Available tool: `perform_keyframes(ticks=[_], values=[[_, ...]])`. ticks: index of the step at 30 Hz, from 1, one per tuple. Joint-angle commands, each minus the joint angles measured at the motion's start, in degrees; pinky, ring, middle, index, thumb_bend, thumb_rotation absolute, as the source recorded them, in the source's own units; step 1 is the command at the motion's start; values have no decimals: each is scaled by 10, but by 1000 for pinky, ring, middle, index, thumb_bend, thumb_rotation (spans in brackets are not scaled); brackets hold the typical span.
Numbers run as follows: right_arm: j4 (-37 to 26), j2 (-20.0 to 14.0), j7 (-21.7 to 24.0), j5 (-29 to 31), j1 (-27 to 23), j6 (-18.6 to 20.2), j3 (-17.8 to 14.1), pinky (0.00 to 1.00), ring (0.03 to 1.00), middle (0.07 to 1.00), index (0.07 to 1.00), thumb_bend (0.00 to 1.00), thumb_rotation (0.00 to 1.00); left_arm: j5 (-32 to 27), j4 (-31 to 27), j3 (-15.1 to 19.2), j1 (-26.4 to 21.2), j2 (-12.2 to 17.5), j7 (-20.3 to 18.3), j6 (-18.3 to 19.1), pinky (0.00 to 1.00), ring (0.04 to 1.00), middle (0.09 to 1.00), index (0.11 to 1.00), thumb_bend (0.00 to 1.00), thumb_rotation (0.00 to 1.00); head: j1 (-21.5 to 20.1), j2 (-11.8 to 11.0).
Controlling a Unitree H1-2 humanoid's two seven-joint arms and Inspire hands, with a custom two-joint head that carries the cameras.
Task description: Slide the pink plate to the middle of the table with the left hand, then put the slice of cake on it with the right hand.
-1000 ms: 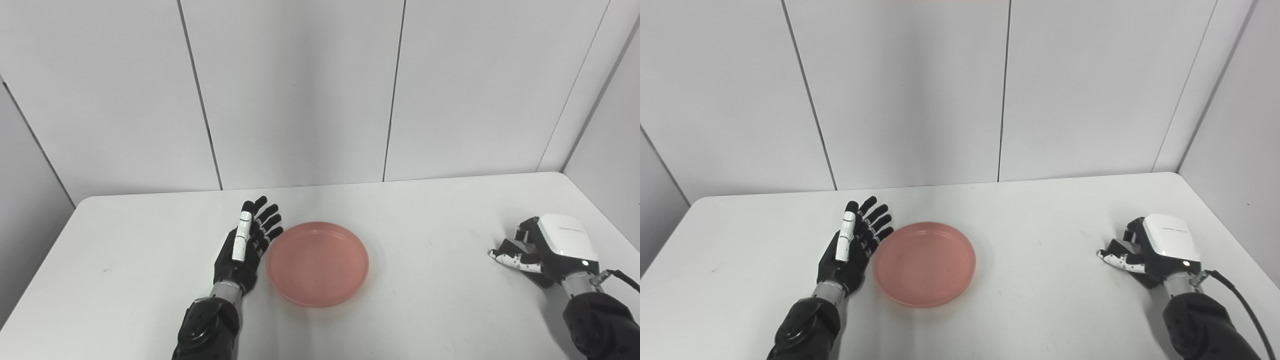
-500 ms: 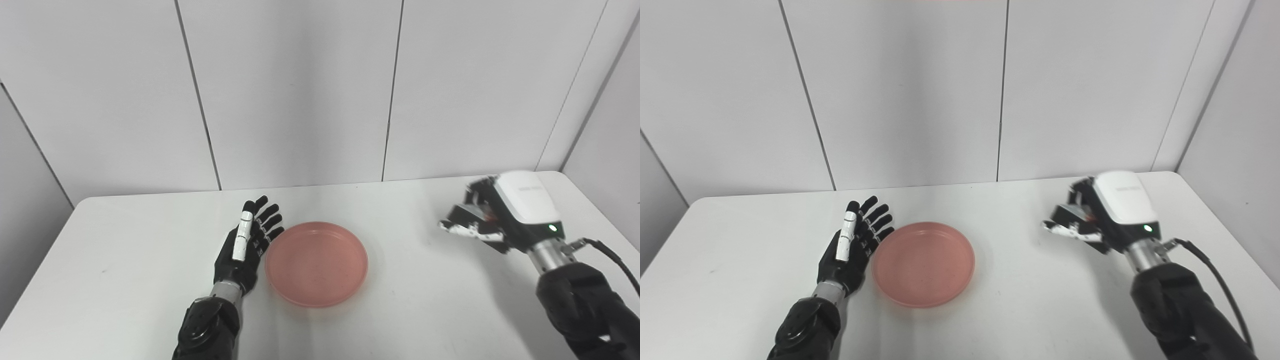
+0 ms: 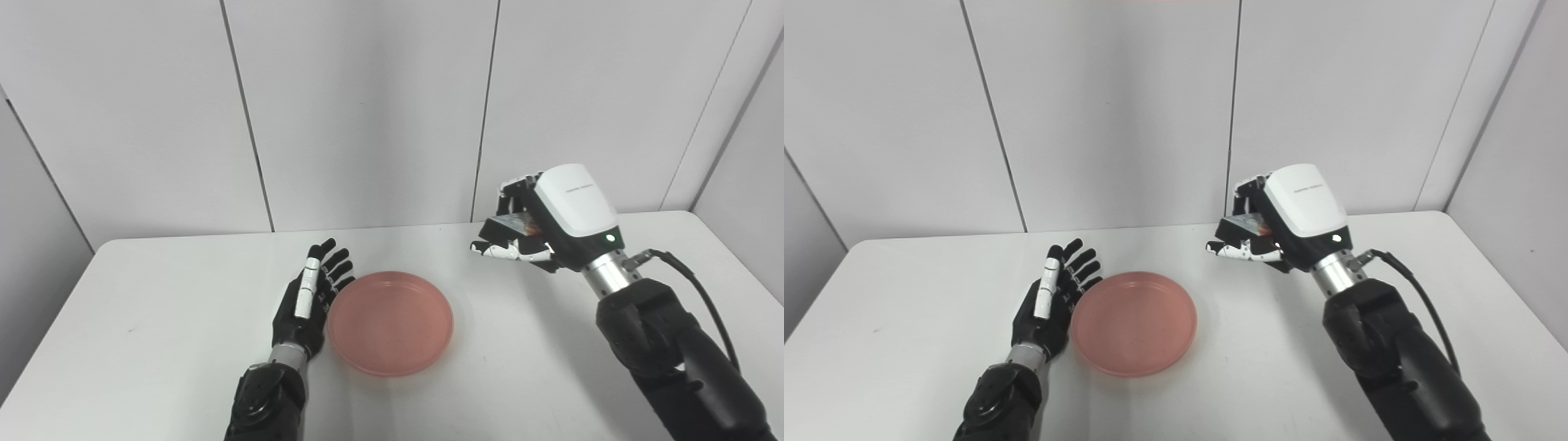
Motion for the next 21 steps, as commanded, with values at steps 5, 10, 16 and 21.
perform_keyframes(ticks=[5,10,16,21], values=[[54,38,-27,2,-58,-64,23,105,159,227,282,518,424,8,20,-5,12,-16,21,21,832,874,864,877,738,809,27,-4],[116,66,-47,-8,-87,-94,47,112,163,230,284,507,465,13,22,-6,14,-22,29,15,801,860,859,877,734,813,44,-6],[169,90,-65,-20,-110,-112,71,146,202,270,351,496,490,20,22,-11,16,-22,26,4,810,863,865,886,727,836,51,-8],[198,110,-73,-24,-116,-113,86,135,194,264,338,497,499,21,17,-14,19,-24,29,4,803,859,862,878,710,846,52,-7]])
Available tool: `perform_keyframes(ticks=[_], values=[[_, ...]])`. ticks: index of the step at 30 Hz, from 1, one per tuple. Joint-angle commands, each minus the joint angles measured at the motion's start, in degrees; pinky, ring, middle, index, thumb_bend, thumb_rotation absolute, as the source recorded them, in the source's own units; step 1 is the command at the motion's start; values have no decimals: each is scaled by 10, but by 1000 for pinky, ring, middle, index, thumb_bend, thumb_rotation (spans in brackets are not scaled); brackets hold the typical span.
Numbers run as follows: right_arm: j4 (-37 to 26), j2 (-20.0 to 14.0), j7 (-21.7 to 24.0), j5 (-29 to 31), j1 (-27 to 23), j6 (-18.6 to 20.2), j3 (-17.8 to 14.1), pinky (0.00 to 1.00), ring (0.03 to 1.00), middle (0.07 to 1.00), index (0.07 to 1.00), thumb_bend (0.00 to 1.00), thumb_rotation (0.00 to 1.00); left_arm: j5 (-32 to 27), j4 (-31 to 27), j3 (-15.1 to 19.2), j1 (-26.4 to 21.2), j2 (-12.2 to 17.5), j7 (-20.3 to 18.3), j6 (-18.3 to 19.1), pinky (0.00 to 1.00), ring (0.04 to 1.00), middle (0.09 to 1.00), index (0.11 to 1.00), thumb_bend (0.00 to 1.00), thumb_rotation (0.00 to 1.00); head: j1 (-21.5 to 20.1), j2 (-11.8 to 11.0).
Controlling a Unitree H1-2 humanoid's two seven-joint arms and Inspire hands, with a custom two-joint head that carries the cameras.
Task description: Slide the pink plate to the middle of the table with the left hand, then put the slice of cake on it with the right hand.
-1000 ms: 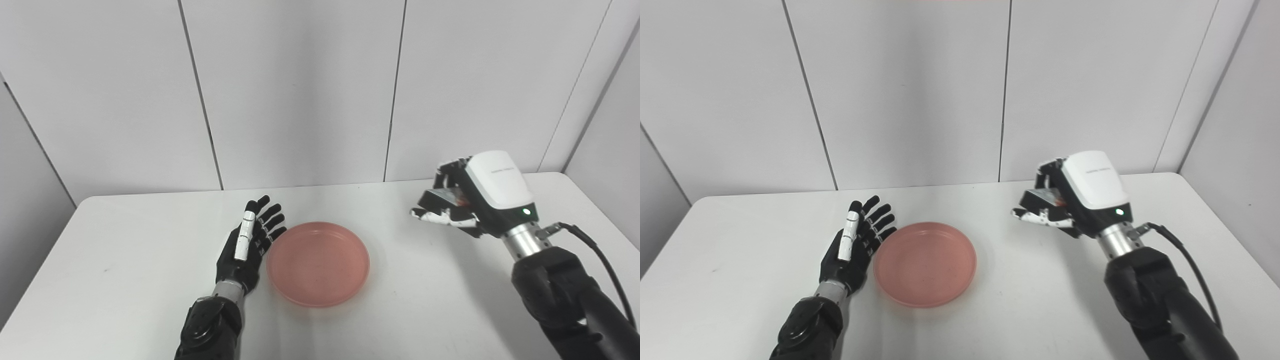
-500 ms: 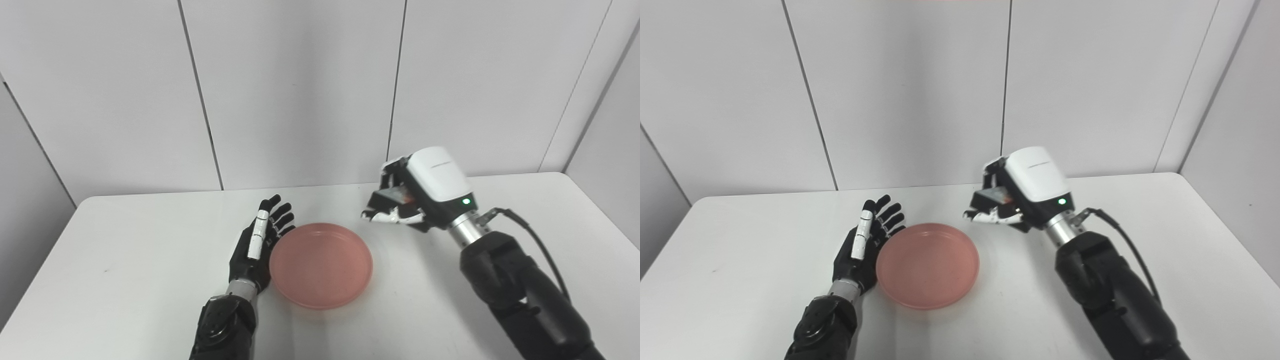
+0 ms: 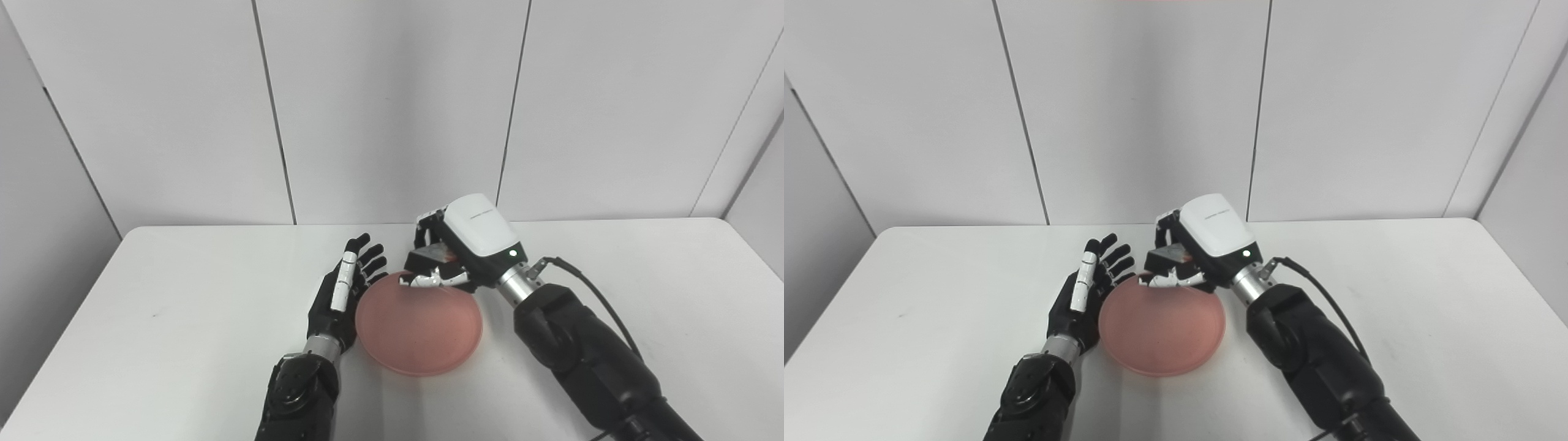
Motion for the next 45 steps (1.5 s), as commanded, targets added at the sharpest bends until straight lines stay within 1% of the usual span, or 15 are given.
perform_keyframes(ticks=[1,4,8,13,16,18,20,23,27,28,29,32,34,38,45], values=[[-7,8,-13,4,-35,-16,1,135,193,263,339,493,497,7,14,-3,20,-8,13,16,797,857,860,877,707,847,1,2],[0,12,-16,1,-34,-20,9,172,230,301,388,475,509,6,8,-4,22,-9,15,20,795,859,859,879,715,845,2,3],[26,17,-29,2,-25,-34,20,173,228,291,373,472,529,6,7,-6,26,-6,16,17,796,861,861,881,718,848,-2,7],[51,25,-46,-8,-19,-32,32,145,200,270,355,498,481,7,12,-8,27,-2,12,14,779,854,858,877,726,861,-6,6],[63,31,-50,-13,-21,-29,41,133,187,259,313,561,421,9,21,-11,25,1,8,6,750,834,838,856,708,870,-8,5],[73,34,-58,-11,-22,-36,43,133,187,260,308,574,415,7,24,-11,24,1,6,4,746,829,832,849,705,869,-9,5],[78,34,-63,-15,-23,-38,47,176,237,305,344,597,519,7,25,-10,24,2,3,1,760,835,841,850,701,867,-10,5],[75,31,-63,-30,-21,-29,57,252,315,372,404,635,581,8,25,-10,24,5,1,-2,764,841,849,843,710,870,-13,5],[66,23,-33,-26,-12,-22,61,389,458,509,546,695,692,8,13,-9,28,7,3,6,740,834,846,846,706,863,-15,7],[63,21,-18,-20,-9,-20,60,473,543,580,604,716,739,7,10,-8,29,7,2,8,742,842,846,860,697,859,-15,7],[60,19,-6,-16,-5,-19,60,487,555,591,612,719,745,5,6,-8,30,6,1,12,742,843,846,861,696,858,-16,9],[50,15,16,-11,2,-15,57,639,694,702,683,761,809,5,2,-8,32,7,2,19,761,849,843,881,685,858,-17,9],[44,13,22,-12,8,-11,55,700,749,748,715,766,824,6,1,-9,33,7,1,22,779,856,846,887,678,862,-19,10],[41,9,12,-26,14,-8,54,755,795,799,762,752,891,5,4,-8,32,8,0,21,771,852,839,886,678,852,-20,8],[33,10,10,-18,21,-11,43,772,811,817,787,760,974,4,4,-7,33,9,-2,18,738,843,850,880,673,853,-22,8]])
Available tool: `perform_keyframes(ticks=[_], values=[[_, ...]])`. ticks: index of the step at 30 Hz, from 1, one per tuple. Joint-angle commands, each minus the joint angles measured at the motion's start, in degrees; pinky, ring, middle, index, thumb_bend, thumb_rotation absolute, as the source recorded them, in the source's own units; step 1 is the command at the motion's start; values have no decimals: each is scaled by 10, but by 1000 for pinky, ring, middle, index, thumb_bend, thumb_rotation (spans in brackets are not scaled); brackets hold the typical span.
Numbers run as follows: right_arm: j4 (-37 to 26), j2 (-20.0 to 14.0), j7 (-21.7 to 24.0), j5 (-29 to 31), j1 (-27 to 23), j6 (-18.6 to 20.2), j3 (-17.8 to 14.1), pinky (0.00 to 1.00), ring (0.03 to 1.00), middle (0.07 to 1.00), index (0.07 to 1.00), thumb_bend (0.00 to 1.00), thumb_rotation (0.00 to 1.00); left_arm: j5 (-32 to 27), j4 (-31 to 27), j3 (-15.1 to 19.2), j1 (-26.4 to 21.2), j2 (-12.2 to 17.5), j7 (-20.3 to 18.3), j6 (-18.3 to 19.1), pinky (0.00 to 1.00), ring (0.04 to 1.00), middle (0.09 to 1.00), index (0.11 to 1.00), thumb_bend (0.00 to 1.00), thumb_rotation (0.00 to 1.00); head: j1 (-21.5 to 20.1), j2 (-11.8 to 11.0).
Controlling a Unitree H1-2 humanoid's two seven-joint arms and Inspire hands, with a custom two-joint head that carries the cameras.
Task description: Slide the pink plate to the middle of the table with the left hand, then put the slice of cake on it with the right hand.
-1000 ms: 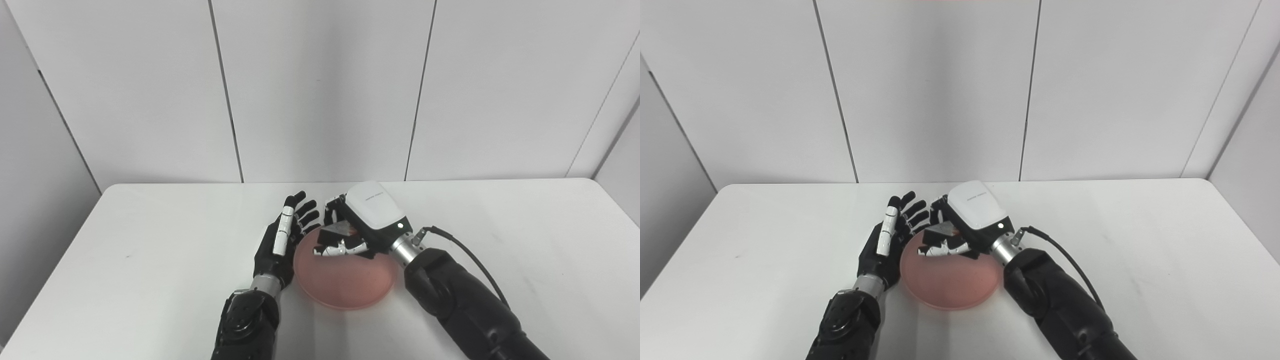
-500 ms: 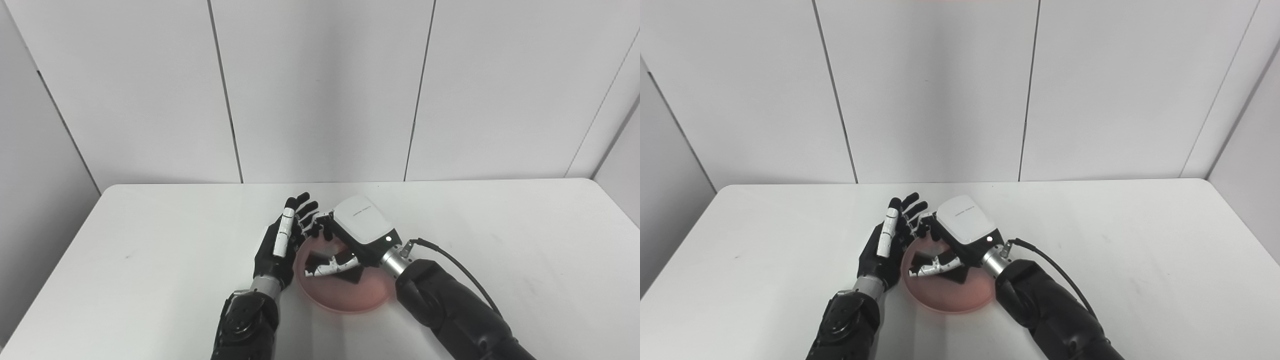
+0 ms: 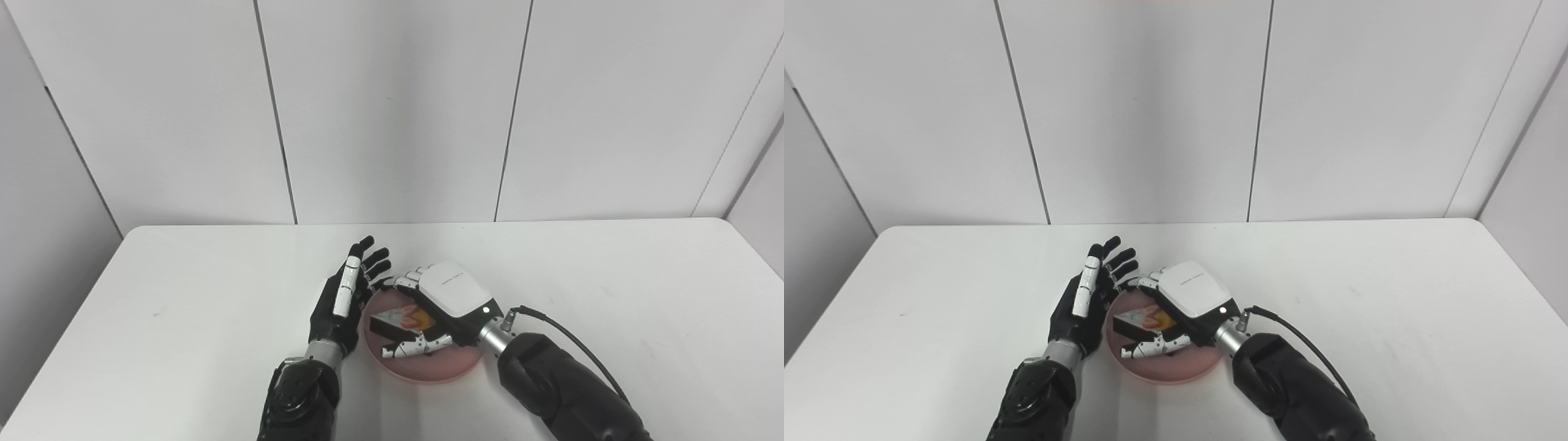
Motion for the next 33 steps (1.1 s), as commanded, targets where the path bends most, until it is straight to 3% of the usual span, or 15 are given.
perform_keyframes(ticks=[1,6,11,15,18,21,26,30,33], values=[[-28,-2,-20,10,-14,1,-14,770,811,817,789,764,990,-1,17,0,18,5,2,27,733,839,851,878,671,853,0,1],[-50,8,-52,52,1,-24,-48,678,737,757,749,769,1000,0,16,0,20,5,-1,31,747,841,843,841,705,857,1,2],[-74,43,-68,200,36,-51,-135,649,749,745,724,779,1000,0,13,12,22,-2,18,20,780,859,850,863,730,792,2,2],[-79,61,-66,292,55,-91,-183,635,743,752,723,721,1000,7,-3,13,28,2,22,11,826,866,848,863,732,788,-2,2],[-85,70,-55,366,74,-114,-215,677,737,749,743,707,1000,9,-33,18,42,13,23,3,862,876,858,870,722,779,-3,4],[-85,74,-53,421,100,-122,-248,670,739,773,775,672,1000,25,-45,21,56,30,26,-39,890,885,868,869,748,791,-2,4],[-51,92,-55,526,135,-104,-323,657,713,757,767,714,1000,60,-35,22,77,49,50,-109,882,874,873,873,741,792,0,4],[-13,82,-58,515,144,-121,-335,687,729,773,788,657,1000,57,-40,23,80,55,56,-112,930,912,899,889,748,797,5,8],[25,75,-47,521,155,-136,-334,694,739,777,790,696,1000,55,-50,23,84,58,56,-105,931,916,910,903,727,804,9,12]])
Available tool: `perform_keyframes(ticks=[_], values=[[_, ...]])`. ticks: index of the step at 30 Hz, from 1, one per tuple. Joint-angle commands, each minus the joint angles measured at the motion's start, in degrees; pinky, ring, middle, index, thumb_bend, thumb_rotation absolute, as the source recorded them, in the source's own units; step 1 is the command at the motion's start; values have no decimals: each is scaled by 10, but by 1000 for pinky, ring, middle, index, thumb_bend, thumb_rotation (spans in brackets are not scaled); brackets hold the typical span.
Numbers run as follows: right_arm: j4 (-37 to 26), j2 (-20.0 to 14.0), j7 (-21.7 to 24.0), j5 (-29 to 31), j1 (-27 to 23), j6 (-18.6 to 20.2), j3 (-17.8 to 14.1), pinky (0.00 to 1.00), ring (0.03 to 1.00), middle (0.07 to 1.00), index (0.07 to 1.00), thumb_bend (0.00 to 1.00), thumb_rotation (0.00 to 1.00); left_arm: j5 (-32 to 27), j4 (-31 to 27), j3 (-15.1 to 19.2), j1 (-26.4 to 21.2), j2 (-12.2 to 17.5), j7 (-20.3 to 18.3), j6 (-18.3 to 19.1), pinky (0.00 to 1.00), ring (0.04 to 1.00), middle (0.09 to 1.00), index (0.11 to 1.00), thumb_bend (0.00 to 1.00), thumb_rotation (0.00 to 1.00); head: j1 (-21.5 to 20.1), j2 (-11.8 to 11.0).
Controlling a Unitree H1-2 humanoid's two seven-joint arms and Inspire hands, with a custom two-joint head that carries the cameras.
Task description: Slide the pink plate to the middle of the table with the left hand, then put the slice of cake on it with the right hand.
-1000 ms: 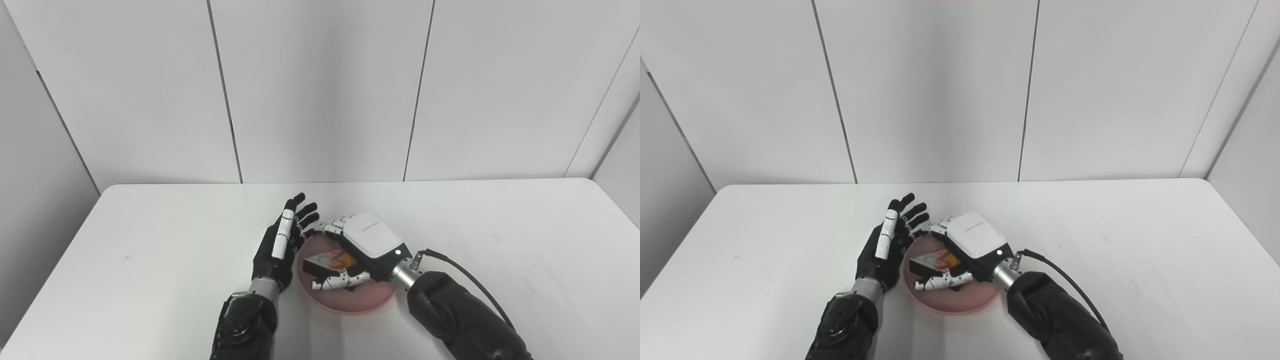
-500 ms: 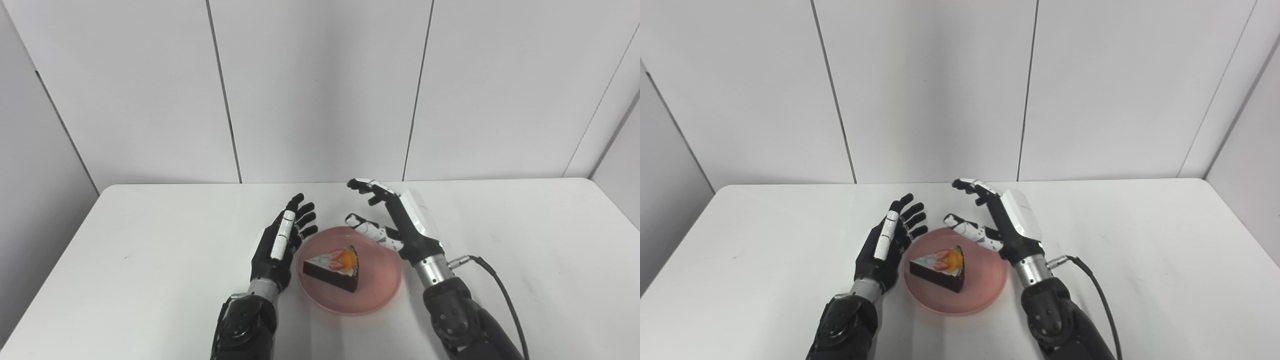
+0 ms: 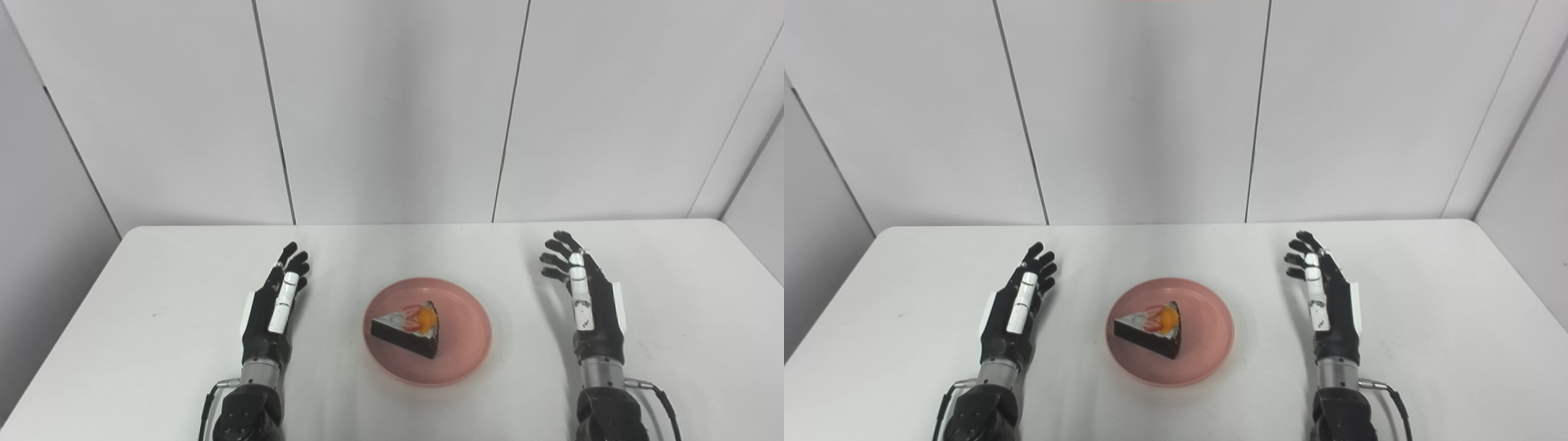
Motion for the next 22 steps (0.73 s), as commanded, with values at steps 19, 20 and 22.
perform_keyframes(ticks=[19,20,22], values=[[53,10,101,123,15,90,-35,809,840,853,849,811,1000,-18,-3,-14,26,-11,-11,34,948,936,939,935,727,823,10,5],[52,9,103,124,15,92,-35,811,841,855,850,817,1000,-16,-2,-15,25,-11,-10,33,942,937,939,936,726,830,10,5],[45,9,109,127,18,95,-36,818,846,860,856,829,998,-16,2,-14,22,-12,-7,32,940,939,940,937,721,831,13,4]])
